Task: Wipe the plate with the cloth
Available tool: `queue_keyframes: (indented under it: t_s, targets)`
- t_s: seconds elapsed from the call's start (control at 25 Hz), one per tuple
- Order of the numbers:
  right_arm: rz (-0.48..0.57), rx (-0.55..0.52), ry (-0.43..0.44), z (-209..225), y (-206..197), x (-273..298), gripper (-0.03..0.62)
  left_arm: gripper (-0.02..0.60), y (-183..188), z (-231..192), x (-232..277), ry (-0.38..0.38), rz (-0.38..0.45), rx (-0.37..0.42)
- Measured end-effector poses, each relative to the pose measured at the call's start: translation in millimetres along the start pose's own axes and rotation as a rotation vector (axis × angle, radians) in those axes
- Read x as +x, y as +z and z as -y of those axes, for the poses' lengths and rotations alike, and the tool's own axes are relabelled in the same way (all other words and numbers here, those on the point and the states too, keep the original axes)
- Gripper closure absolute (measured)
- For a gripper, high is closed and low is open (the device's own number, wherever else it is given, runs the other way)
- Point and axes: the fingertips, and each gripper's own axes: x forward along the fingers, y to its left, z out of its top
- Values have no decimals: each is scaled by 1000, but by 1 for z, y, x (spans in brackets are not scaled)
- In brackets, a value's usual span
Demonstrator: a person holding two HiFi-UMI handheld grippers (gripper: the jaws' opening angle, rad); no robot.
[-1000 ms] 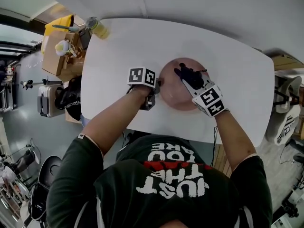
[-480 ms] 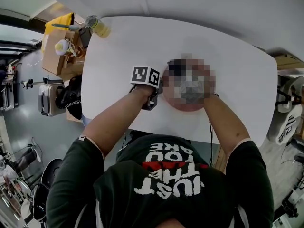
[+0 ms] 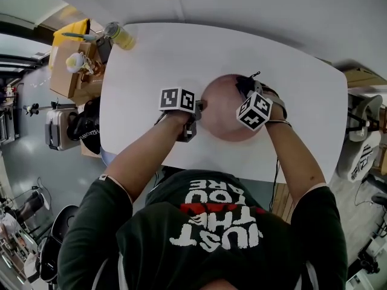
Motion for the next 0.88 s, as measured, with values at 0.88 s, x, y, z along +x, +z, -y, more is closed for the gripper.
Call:
queue_keyframes:
  t_s: [0.88]
  targets:
    - [-31,38,557,-161,-4,-57,563,555,0,-3,2,-46,157,-211]
